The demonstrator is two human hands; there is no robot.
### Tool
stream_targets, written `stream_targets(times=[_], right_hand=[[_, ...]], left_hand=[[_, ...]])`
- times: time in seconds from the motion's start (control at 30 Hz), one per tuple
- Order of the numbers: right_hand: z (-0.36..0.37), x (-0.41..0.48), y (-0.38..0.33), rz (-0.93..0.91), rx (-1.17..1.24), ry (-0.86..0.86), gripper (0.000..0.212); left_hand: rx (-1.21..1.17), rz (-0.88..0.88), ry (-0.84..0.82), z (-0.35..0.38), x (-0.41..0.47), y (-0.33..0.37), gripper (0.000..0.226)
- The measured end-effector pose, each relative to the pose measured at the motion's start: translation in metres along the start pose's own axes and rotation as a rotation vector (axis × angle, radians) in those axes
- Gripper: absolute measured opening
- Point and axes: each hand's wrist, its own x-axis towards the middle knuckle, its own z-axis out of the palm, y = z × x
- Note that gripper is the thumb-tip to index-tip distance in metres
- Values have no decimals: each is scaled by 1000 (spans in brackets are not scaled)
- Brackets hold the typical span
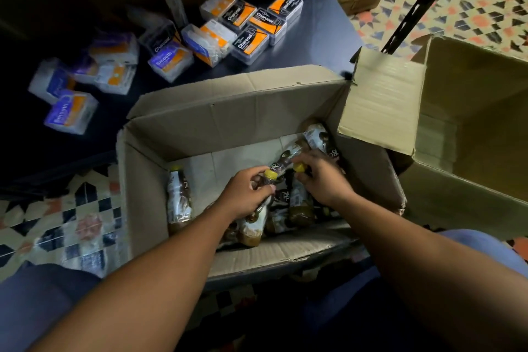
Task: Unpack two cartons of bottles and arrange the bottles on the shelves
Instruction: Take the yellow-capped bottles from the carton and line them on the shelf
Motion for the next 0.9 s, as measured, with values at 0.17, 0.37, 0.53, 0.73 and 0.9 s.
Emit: stream_targets(times=[0.17,0.37,0.53,0.73,0.9], right_hand=[[10,2,-15,16,37,29,36],[20,11,-51,-42,42,167,37],[27,17,-78,-60,196,207,33],[17,14,-118,-10,436,228,31],[-13,14,-147,-49,576,215,34]], left_hand=[[-123,7,175,-19,-16,-26,44],[-281,52,302,-50,-29,-31,31],[-294,158,355,-79,-36,-11,26],[-294,265,368,-109,-45,26,26],[-254,346,386,-135,-57,66,31]])
